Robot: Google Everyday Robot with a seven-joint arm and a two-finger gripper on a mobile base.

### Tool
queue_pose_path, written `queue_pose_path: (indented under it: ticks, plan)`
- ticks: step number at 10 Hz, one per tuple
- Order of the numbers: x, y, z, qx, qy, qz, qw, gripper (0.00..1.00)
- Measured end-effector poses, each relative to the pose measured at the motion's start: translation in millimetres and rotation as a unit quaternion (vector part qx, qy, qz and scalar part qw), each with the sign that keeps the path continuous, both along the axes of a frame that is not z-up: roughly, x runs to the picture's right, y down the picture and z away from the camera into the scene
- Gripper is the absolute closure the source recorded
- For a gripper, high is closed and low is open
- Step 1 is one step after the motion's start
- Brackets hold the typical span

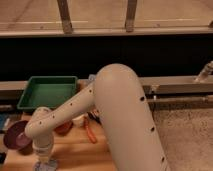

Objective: Place towel in purple bowl

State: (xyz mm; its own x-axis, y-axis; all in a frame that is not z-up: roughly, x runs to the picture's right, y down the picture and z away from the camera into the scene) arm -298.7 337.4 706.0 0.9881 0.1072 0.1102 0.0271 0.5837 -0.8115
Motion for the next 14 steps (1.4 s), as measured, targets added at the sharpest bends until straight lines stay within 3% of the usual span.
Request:
queue_pose_path:
  ticks: [2,9,10,12,14]
  plan:
    - [-3.0,-24.0,-14.8,0.023,0.001,-0.004,0.9997,1.00]
    - [-19.3,-155.7,-125.3,0.114,-0.005,-0.021,0.9932,1.00]
    - [-26.8,-178.2,-141.9,0.129,-0.016,-0.024,0.9912,1.00]
    - [-44.9,-203.7,-158.4,0.141,-0.046,-0.030,0.9885,1.00]
    - [-55.7,-215.4,-159.0,0.139,-0.085,-0.030,0.9863,1.00]
